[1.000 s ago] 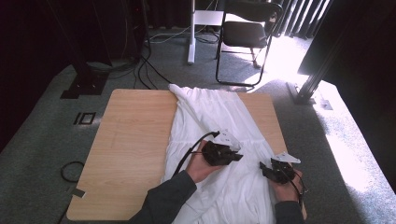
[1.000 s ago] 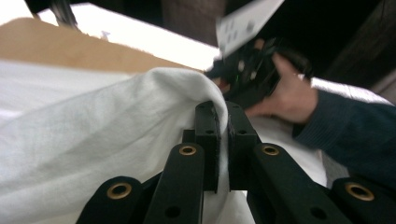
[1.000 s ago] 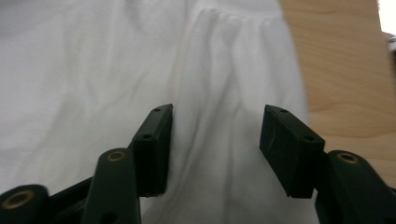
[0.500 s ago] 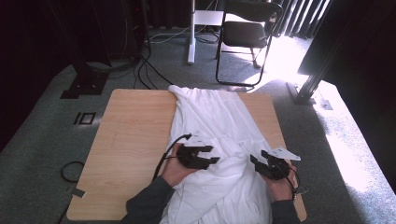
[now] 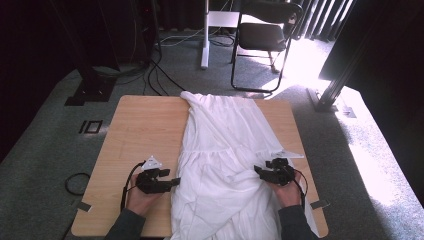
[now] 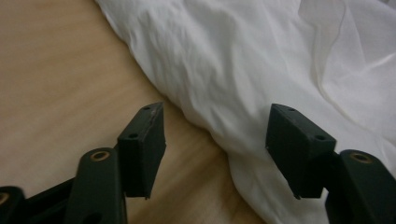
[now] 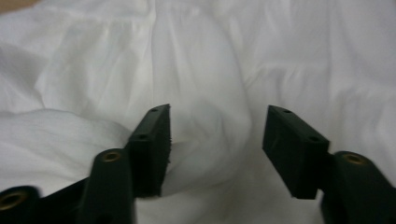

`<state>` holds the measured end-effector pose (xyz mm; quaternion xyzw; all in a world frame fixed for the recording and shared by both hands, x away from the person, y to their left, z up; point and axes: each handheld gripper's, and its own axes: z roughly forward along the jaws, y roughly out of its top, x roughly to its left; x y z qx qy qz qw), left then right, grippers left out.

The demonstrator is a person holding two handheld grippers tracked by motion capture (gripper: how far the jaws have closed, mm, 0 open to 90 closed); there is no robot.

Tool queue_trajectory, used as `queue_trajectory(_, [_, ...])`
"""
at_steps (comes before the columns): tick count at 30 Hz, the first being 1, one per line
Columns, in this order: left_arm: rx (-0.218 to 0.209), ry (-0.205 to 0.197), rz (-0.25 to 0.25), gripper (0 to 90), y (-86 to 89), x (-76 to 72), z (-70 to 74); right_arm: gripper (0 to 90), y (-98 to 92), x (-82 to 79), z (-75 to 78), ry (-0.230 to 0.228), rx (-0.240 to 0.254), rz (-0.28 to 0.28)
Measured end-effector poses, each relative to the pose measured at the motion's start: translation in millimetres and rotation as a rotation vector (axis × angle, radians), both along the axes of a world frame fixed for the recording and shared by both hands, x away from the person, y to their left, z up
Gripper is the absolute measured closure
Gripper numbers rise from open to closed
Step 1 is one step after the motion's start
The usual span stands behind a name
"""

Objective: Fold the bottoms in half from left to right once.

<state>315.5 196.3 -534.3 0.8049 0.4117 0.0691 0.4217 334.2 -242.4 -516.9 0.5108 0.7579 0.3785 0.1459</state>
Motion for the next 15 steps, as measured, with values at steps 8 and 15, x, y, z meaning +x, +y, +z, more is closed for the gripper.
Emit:
queue_trajectory(8, [-0.016,0.066,-0.109,34.3,-28.5,-5.4,-19.1,54.3,12.1,1.7,-12.8,0.069,-0.051,0.044])
queue_trajectory(15, [0.032,0.064,-0.144,70.7,-50.9,-4.7,-19.0,87.1,13.0,-8.4,4.5,-0.019,-0.086,0.082])
